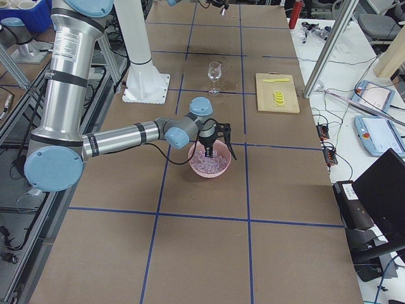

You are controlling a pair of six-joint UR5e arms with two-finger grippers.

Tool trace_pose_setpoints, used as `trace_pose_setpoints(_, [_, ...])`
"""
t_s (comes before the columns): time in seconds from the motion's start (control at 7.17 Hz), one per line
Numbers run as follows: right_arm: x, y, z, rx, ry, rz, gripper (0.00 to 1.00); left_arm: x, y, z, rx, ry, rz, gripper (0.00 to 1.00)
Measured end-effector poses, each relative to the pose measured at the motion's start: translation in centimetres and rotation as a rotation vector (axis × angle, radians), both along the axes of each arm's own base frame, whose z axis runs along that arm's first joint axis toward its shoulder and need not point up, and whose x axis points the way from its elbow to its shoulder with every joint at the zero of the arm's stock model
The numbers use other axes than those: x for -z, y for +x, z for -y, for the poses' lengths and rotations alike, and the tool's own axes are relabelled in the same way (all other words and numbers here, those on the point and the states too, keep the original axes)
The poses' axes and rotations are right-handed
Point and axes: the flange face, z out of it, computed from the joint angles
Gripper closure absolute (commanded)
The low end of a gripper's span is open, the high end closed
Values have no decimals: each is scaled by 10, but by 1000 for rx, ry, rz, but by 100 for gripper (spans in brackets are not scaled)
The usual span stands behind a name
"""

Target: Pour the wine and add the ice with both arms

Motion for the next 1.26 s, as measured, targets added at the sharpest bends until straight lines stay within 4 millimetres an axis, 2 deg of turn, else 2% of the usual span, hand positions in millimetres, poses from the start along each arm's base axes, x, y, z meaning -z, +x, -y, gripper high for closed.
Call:
trace_pose_setpoints(0.56, [35,12,-7,-3,34,60,100,-45,15,6,74,-104,-54,100])
trace_pose_setpoints(0.7, [43,16,-8,-1,31,84,100,-51,25,2,106,-109,-67,100])
trace_pose_setpoints(1.26, [72,22,-12,-22,31,141,100,-59,99,-33,203,-115,-101,100])
